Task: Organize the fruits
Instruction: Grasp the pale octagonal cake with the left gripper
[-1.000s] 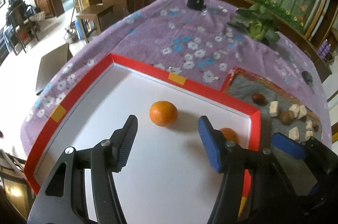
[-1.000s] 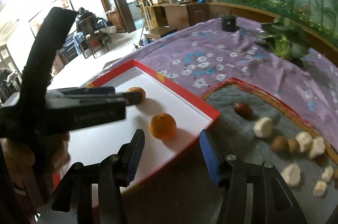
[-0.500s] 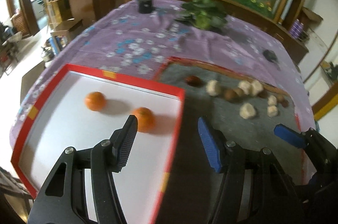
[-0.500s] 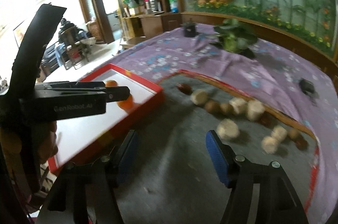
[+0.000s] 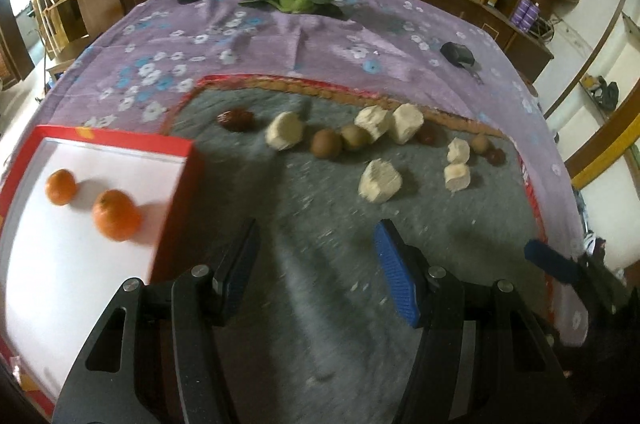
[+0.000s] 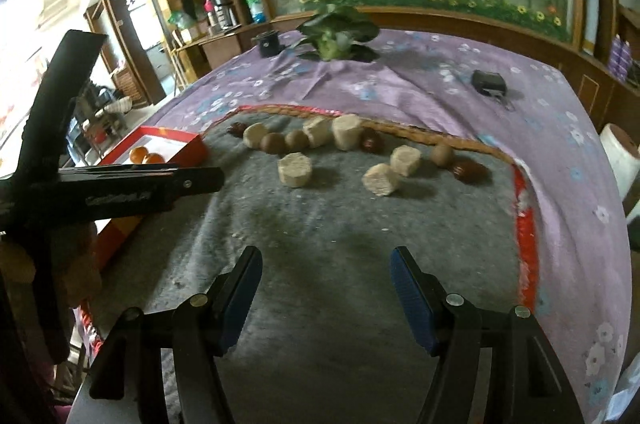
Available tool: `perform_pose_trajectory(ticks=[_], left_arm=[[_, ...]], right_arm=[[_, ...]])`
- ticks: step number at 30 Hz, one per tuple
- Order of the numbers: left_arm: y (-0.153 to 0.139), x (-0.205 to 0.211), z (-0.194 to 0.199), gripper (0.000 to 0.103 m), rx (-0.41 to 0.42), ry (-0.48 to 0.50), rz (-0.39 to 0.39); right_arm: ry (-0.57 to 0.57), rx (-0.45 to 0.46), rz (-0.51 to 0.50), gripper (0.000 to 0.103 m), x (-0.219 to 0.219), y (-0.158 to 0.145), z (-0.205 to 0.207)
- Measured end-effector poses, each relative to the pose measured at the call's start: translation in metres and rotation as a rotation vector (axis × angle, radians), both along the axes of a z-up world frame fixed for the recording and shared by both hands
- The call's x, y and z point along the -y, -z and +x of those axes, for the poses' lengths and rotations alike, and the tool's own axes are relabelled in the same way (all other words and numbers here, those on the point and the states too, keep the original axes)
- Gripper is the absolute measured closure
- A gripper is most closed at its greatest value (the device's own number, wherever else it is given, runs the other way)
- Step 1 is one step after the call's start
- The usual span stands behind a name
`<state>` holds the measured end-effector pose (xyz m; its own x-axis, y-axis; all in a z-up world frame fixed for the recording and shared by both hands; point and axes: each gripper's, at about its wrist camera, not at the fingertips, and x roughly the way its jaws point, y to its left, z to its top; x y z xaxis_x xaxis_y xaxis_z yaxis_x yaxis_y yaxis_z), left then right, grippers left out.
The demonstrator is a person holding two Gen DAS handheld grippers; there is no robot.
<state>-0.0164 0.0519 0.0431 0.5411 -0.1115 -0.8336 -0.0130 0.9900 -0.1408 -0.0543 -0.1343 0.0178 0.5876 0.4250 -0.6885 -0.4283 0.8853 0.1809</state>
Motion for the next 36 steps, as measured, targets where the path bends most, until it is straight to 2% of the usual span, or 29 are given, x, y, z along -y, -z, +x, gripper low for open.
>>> perform_pose_trajectory(ticks=[7, 11, 20, 21, 23, 28, 30, 34, 36], left_arm=[[0.014, 0.027, 0.025, 0.043, -0.023, 0.030, 0.006], [0.022, 0.033, 0.037, 0.043, -0.038, 0.025, 0.008], [0.036, 0.045, 0.047, 0.044, -0.034, 0.018, 0.077], [0.036, 0.047, 0.046, 0.044, -0.028, 0.024, 0.092], [0.036, 0.046, 0.045, 0.056, -0.014, 0.027, 0.118], [0.032, 0.037, 0.044, 0.070, -0.020, 0.049, 0.047], [0.031, 0.036, 0.040, 0.071, -0.020, 0.058, 0.049], [0.032, 0.035, 0.034, 0.071, -0.031, 0.069, 0.042], [0.034, 0.036, 0.032, 0.071, -0.033, 0.074, 0.044]], right_arm=[[0.035, -0.007, -0.016, 0.038, 0.017, 0.006, 0.010], [0.042, -0.023, 0.013, 0.038, 0.026, 0.011, 0.017], [0.040, -0.025, 0.037, 0.038, 0.028, 0.011, 0.032], [0.039, -0.028, 0.022, 0.038, 0.025, 0.012, 0.039], [0.031, -0.028, 0.007, 0.038, 0.021, 0.012, 0.046], [0.035, -0.006, -0.016, 0.038, 0.017, 0.006, 0.068], [0.049, 0.011, -0.012, 0.038, 0.018, 0.001, 0.077], [0.145, 0.044, -0.115, 0.038, 0.017, -0.001, 0.094], [0.158, 0.021, -0.142, 0.038, 0.017, 0.005, 0.103]])
